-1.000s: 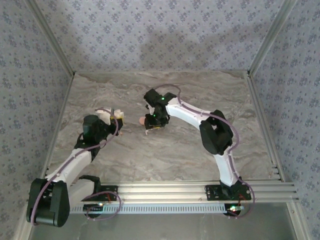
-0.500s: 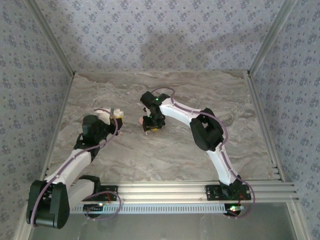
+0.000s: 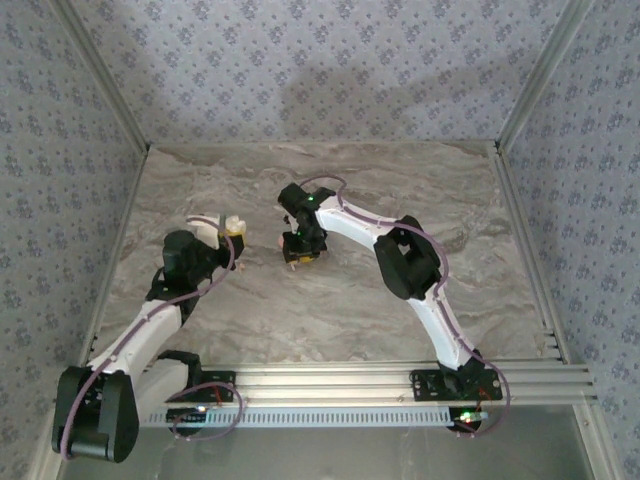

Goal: Insert the wireless bluetooth earbuds into the charging case

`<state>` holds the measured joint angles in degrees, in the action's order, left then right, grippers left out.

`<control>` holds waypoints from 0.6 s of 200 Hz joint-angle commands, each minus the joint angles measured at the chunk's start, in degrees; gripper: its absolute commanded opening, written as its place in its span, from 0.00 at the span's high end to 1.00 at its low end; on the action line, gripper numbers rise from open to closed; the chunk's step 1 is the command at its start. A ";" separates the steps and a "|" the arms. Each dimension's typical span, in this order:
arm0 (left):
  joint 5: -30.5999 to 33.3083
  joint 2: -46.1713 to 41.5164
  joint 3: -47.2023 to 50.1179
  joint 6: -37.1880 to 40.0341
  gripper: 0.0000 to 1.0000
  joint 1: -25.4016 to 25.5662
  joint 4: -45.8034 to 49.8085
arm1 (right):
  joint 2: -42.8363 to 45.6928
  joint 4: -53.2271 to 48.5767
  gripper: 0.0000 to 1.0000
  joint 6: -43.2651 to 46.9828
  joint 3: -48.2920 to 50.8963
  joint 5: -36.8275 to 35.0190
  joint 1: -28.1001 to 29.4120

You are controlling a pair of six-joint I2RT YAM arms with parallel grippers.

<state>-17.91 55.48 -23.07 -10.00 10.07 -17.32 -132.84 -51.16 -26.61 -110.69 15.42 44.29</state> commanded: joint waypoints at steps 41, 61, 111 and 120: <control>-0.52 -1.56 0.35 -0.28 0.85 -0.31 -1.10 | -2.64 -1.72 0.66 -1.28 -3.12 0.44 0.45; -0.52 -1.85 0.31 -0.28 0.85 -0.31 -1.13 | -3.37 -1.68 0.66 -1.43 -3.88 0.23 0.47; -0.23 -2.61 0.55 -0.20 0.86 -0.31 -0.83 | -4.41 -2.89 0.67 -2.31 -4.88 -1.04 0.90; -0.23 -2.74 0.66 -0.15 0.86 -0.31 -0.84 | -4.45 -3.38 0.67 -2.35 -4.88 -1.47 0.94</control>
<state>-17.96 53.95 -23.05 -10.00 10.07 -17.32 -135.48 -51.59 -27.68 -114.21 15.29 44.56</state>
